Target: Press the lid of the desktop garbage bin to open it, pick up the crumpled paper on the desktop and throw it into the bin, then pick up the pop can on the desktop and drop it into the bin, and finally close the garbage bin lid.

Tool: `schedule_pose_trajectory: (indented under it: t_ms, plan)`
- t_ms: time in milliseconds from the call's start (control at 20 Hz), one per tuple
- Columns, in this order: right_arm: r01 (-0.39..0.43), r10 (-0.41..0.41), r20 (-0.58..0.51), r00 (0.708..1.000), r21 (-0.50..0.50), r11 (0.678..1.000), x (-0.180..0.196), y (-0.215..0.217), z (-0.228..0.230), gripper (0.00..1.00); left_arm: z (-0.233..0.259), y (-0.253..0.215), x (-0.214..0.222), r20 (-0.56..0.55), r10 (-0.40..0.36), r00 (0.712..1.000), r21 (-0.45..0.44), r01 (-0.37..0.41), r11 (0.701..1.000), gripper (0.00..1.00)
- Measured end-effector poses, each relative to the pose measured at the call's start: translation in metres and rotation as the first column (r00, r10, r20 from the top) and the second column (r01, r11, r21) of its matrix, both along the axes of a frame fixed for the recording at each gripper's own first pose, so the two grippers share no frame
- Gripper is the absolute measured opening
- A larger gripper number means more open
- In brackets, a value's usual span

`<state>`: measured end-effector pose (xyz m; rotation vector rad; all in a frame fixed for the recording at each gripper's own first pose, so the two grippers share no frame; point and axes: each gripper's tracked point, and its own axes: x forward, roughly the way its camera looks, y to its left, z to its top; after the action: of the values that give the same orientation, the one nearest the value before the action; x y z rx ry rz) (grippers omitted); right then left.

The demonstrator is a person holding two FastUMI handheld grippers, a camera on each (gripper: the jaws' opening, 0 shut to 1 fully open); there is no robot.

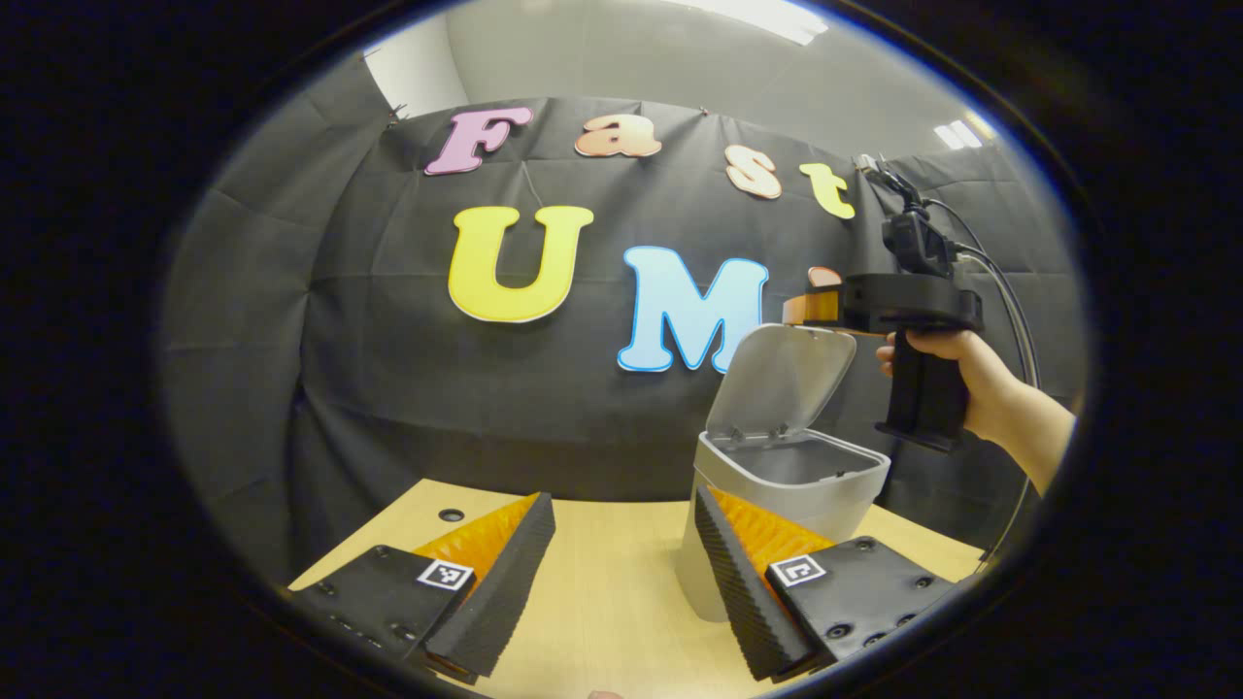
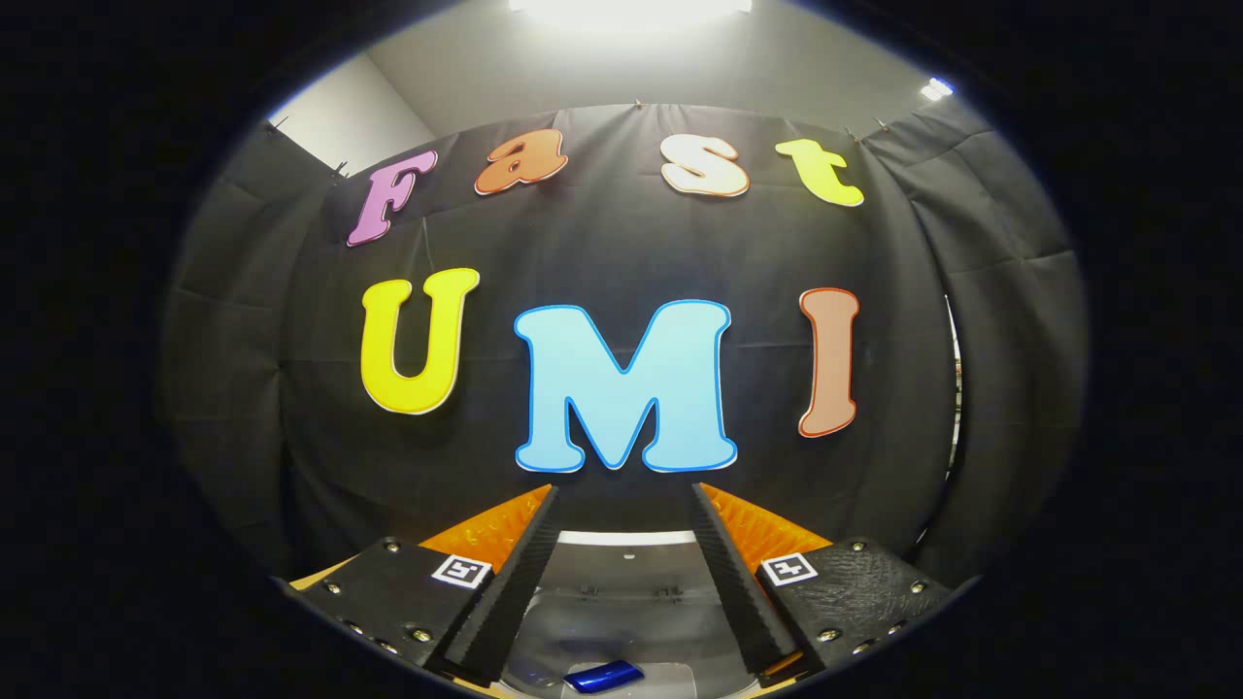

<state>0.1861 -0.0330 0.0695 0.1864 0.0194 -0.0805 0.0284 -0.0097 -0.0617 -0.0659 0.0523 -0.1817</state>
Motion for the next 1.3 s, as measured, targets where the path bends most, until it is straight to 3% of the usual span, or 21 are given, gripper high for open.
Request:
schedule_pose_trajectory:
  t_ms: [400,600,1000,1300]
  plan:
    - [-0.023,0.023,-0.010,1.000,0.006,1.000,-0.032,0.009,-0.027,0.86,-0.004,-0.012,-0.002,0.004,-0.014,1.000,0.009,0.014,1.000,0.95]
    - [-0.036,0.037,-0.065,0.997,0.019,0.999,-0.041,0.015,-0.048,0.86,-0.004,-0.010,-0.006,0.007,-0.007,1.000,0.014,0.007,1.000,0.95]
    - [-0.061,0.065,-0.159,0.985,0.027,0.998,-0.042,0.029,-0.092,0.86,-0.007,-0.009,-0.012,-0.007,0.000,1.000,0.028,0.000,1.000,0.95]
    - [-0.066,0.068,-0.163,0.984,0.019,0.998,-0.038,0.033,-0.113,0.86,-0.013,-0.004,-0.011,-0.026,0.016,1.000,0.028,-0.016,0.999,0.95]
